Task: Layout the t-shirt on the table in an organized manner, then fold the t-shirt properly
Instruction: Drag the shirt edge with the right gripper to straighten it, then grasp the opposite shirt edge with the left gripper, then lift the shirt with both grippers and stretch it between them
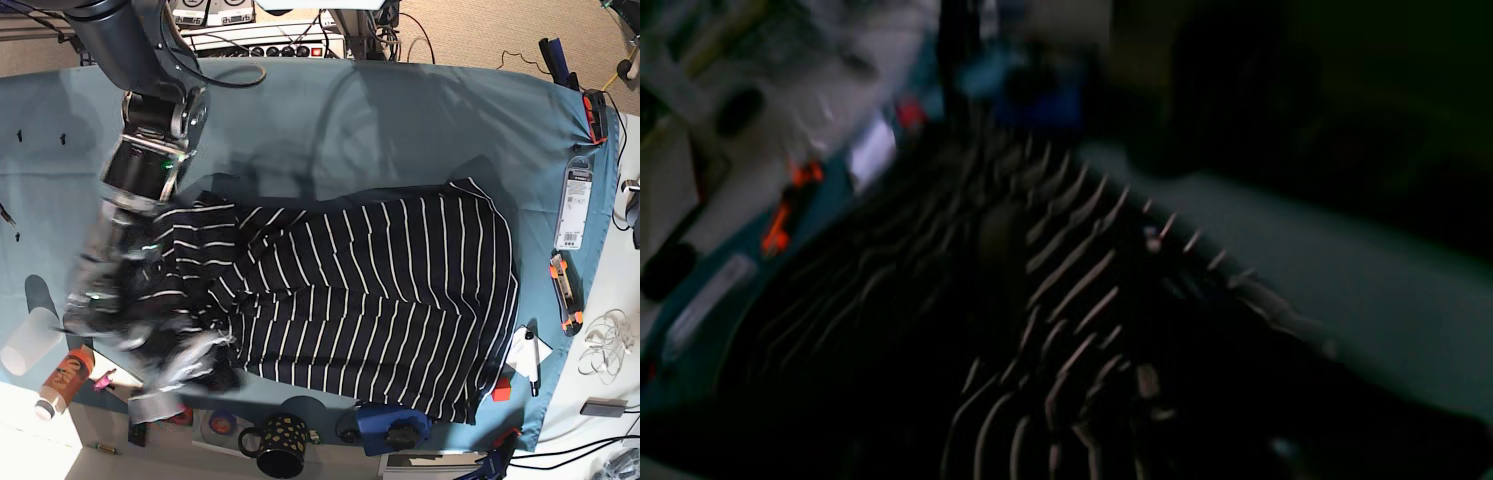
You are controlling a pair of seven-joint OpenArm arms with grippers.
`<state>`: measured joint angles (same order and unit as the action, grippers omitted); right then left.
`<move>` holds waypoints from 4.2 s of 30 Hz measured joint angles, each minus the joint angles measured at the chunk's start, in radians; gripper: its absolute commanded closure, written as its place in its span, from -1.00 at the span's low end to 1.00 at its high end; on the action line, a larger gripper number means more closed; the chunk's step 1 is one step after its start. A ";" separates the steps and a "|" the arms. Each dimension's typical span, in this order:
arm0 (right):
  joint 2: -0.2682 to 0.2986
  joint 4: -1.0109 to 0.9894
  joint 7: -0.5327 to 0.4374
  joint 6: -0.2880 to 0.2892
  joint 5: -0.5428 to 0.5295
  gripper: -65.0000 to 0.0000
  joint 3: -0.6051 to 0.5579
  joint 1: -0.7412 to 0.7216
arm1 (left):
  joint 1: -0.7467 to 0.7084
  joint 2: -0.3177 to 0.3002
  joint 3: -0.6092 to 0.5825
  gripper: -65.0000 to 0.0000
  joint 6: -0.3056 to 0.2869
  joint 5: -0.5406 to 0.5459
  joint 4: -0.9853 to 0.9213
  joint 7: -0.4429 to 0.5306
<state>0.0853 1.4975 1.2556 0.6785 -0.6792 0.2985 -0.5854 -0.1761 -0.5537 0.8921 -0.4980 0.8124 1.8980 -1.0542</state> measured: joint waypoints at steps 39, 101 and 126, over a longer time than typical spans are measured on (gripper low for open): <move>0.233 -0.403 0.061 0.014 -0.290 0.30 0.136 0.356 | 0.002 0.077 0.000 0.33 0.000 0.000 0.000 0.008; 0.239 -0.403 -0.010 0.015 -0.187 1.00 0.100 0.356 | -0.047 0.529 -0.439 0.20 0.156 -0.210 -0.132 0.188; 0.245 0.076 0.019 0.019 -0.394 1.00 0.424 0.238 | -0.039 0.441 -0.295 1.00 0.161 -0.194 0.072 0.300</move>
<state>0.3298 1.5730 1.2747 0.6971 -1.0729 0.7227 -0.3473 -0.2153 -0.1131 0.5972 -0.3370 0.6182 1.9697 -0.7540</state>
